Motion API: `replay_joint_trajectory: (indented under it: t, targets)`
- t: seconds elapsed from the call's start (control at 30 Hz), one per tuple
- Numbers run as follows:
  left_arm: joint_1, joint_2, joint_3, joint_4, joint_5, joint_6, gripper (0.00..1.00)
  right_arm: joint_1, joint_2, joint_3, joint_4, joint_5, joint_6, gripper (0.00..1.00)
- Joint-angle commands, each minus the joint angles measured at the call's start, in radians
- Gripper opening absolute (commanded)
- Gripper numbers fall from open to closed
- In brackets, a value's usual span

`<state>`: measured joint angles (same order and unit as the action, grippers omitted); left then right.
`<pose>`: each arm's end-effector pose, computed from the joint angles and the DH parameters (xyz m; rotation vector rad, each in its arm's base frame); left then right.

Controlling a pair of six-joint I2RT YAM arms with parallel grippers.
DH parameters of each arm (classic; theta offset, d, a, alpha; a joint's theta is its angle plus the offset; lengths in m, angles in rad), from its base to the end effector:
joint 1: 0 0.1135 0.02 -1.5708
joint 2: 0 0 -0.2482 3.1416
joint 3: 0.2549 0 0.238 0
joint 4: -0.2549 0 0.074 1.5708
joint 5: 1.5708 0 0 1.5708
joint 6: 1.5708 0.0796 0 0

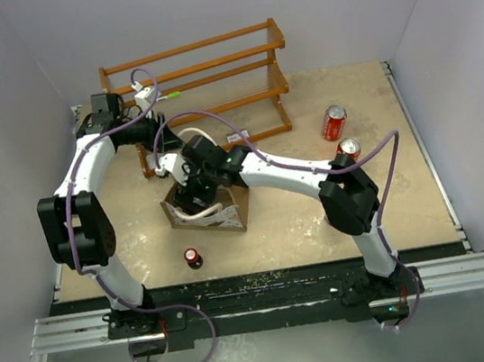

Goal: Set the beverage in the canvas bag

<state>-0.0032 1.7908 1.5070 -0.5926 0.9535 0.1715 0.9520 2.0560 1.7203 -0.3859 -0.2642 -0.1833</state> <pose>0.3887 -0.0662 0.2566 0.5953 2.1334 -1.0543 0.2651 0.4081 0.2142 -1.3874 1.9123 0.6903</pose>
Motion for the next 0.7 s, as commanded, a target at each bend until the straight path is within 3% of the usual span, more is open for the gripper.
replay_joint_trajectory:
  t: [0.0, 0.67]
  targets:
    - [-0.006, -0.050, 0.000, 0.024, 0.013, 0.004, 0.56, 0.006, -0.065, 0.062, -0.004, -0.025, 0.002, 0.82]
    - [-0.009, -0.047, 0.004, 0.025, 0.008, 0.009, 0.55, -0.001, -0.127, 0.096, 0.006, 0.024, -0.005, 0.78]
